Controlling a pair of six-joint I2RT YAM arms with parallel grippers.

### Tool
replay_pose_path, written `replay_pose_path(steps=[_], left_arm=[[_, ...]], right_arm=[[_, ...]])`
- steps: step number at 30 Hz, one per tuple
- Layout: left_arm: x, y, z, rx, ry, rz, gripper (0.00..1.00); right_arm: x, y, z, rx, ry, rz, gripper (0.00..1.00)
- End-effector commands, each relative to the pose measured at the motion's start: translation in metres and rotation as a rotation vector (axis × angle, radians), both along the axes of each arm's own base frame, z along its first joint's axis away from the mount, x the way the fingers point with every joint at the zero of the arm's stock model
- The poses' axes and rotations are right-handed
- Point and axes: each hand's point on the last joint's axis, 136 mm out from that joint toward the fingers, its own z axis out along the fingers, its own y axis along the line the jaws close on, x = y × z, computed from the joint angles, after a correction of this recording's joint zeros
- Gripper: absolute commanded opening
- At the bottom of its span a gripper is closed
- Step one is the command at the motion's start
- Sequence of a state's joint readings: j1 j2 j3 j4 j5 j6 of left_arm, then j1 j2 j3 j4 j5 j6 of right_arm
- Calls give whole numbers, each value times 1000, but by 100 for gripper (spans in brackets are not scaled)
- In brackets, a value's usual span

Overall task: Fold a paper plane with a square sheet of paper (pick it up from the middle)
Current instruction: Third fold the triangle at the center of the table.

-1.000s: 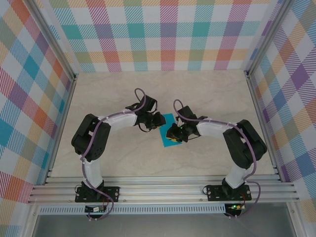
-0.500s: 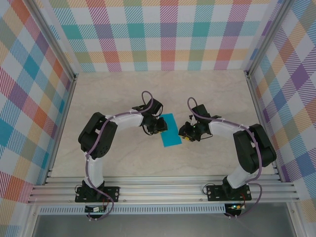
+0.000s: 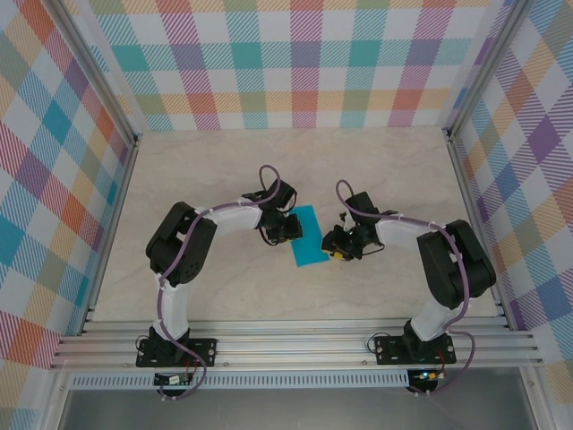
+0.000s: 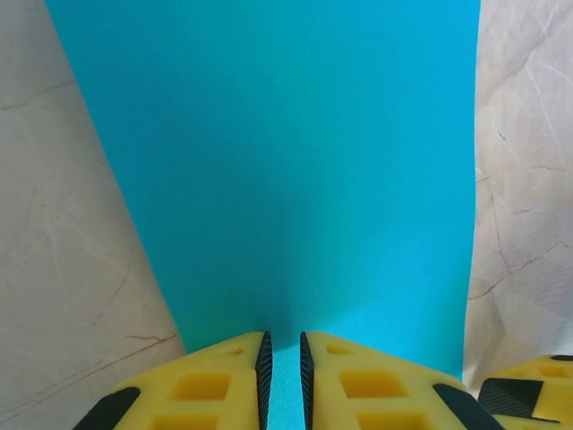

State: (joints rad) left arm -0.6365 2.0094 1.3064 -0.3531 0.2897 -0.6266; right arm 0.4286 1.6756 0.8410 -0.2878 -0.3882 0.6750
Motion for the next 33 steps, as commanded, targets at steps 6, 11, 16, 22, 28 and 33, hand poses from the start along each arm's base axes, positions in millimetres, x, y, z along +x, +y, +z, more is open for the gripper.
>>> replay_pose_path(steps=[6,11,16,22,28,33], left_arm=[[-13,7,-21,37,28,-9,18],[-12,7,-20,35,22,-10,18],[-13,7,-19,35,23,-12,18],[-14,9,-18,41,20,-14,18],[-14,9,-19,39,22,-14,18],[-13,9,-18,38,20,-15,18]], right_arm=[[-12,10,-5,19,37,64,34],[-9,17,0,53,22,76,34],[-3,18,5,52,1,73,35],[12,0,18,-78,-89,80,37],[18,2,9,-107,-65,103,38],[14,7,-3,-82,-27,119,38]])
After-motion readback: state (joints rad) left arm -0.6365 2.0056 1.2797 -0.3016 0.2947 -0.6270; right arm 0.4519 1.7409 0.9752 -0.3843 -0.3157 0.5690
